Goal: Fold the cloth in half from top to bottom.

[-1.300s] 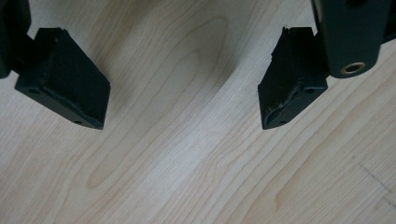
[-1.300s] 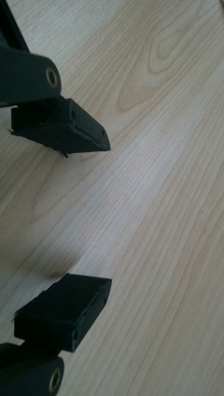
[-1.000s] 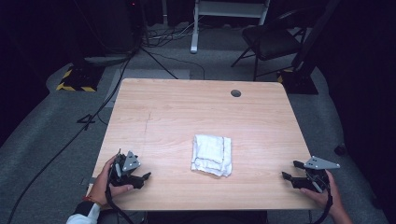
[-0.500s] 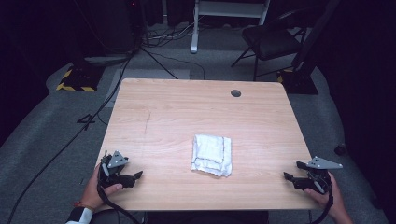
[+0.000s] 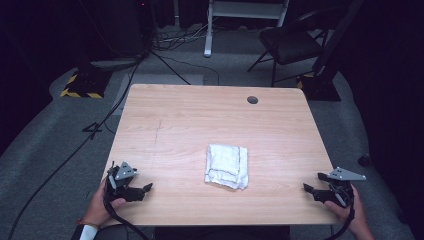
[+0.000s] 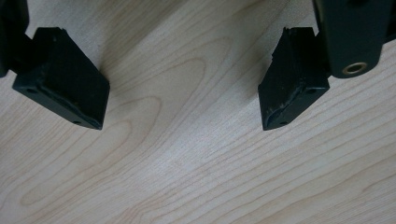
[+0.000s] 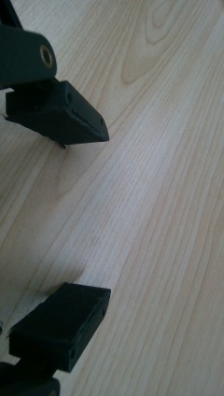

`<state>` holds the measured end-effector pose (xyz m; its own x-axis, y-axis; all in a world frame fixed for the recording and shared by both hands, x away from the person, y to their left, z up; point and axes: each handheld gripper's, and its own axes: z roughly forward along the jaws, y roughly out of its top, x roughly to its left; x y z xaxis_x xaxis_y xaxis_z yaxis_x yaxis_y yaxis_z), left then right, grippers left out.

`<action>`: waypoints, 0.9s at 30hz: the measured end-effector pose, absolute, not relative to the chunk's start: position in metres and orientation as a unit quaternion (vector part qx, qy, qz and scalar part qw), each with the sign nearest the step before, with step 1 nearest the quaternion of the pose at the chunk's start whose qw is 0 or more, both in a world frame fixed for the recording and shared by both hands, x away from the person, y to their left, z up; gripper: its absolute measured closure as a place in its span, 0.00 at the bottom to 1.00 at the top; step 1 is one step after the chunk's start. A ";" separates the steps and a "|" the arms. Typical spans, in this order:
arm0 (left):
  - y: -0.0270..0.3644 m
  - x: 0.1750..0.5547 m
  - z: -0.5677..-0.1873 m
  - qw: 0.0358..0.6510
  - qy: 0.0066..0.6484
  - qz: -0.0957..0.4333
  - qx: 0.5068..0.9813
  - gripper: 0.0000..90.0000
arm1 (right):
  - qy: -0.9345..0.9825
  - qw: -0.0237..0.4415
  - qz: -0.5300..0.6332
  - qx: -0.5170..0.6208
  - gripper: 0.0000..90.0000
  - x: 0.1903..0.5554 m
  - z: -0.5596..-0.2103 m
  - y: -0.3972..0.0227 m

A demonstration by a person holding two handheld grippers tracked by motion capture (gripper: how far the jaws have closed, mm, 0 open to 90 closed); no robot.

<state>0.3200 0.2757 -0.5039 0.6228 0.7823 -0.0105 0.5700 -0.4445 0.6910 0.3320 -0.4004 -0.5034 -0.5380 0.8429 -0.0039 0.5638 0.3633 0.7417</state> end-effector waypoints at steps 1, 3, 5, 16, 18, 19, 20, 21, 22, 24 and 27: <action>0.276 0.320 -0.504 0.338 0.405 0.157 0.835 0.19 | 0.801 0.197 0.355 0.440 0.23 0.332 -0.503 -0.401; 0.276 0.320 -0.504 0.338 0.405 0.157 0.835 0.19 | 0.801 0.197 0.355 0.440 0.23 0.332 -0.503 -0.401; 0.276 0.320 -0.504 0.338 0.405 0.157 0.835 0.19 | 0.801 0.197 0.355 0.440 0.23 0.332 -0.503 -0.401; 0.276 0.321 -0.504 0.339 0.407 0.153 0.834 0.18 | 0.801 0.197 0.355 0.440 0.23 0.332 -0.503 -0.401; 0.276 0.321 -0.504 0.340 0.407 0.154 0.833 0.18 | 0.801 0.197 0.355 0.440 0.23 0.332 -0.503 -0.401; 0.276 0.321 -0.504 0.340 0.407 0.154 0.834 0.18 | 0.801 0.197 0.355 0.440 0.23 0.332 -0.503 -0.401; 0.276 0.321 -0.504 0.339 0.408 0.154 0.834 0.18 | 0.801 0.197 0.355 0.440 0.23 0.332 -0.503 -0.401; 0.276 0.322 -0.504 0.339 0.408 0.154 0.833 0.18 | 0.801 0.197 0.355 0.440 0.23 0.332 -0.503 -0.401; 0.276 0.322 -0.504 0.339 0.408 0.154 0.833 0.18 | 0.801 0.197 0.355 0.440 0.23 0.332 -0.503 -0.401; 0.276 0.322 -0.504 0.339 0.408 0.154 0.833 0.18 | 0.801 0.197 0.355 0.440 0.23 0.332 -0.503 -0.401; 0.276 0.322 -0.504 0.340 0.409 0.154 0.833 0.18 | 0.801 0.197 0.355 0.440 0.23 0.332 -0.503 -0.401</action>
